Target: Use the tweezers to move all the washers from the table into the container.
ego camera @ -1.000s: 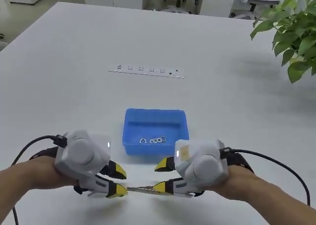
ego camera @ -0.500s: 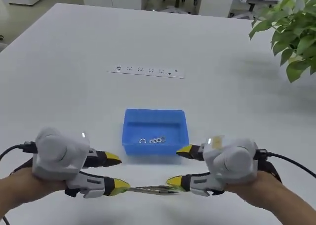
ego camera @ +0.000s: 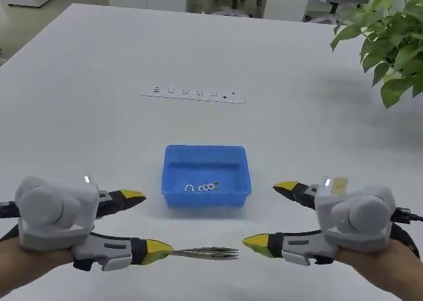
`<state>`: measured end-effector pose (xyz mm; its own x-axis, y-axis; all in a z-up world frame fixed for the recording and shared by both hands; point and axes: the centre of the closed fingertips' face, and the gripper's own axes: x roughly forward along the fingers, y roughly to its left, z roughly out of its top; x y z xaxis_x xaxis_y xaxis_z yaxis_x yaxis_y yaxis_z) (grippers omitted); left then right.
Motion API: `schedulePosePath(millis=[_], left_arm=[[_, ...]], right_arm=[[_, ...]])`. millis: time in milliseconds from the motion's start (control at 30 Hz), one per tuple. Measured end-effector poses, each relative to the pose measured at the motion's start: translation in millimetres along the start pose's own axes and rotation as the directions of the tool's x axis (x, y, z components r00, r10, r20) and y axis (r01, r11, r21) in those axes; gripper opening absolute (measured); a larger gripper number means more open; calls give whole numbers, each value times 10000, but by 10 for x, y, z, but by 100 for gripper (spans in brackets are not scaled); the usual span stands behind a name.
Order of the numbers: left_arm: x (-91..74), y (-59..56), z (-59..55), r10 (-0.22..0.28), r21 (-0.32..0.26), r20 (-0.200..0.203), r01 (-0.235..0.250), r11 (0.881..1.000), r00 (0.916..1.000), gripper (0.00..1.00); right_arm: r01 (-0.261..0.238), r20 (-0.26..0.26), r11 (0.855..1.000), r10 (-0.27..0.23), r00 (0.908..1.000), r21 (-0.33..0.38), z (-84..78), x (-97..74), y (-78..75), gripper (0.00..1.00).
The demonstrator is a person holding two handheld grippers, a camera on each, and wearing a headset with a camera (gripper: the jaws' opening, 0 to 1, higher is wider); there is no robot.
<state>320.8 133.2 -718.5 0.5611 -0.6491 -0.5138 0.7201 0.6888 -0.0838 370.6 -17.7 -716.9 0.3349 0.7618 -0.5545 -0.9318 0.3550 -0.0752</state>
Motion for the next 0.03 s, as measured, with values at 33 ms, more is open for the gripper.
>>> schedulePosePath(millis=[33], left_arm=[[-6,0,9,36,-26,22,-36,10000,10000,76]], right_arm=[[56,14,10000,-56,10000,44,1,-15,-6,77]])
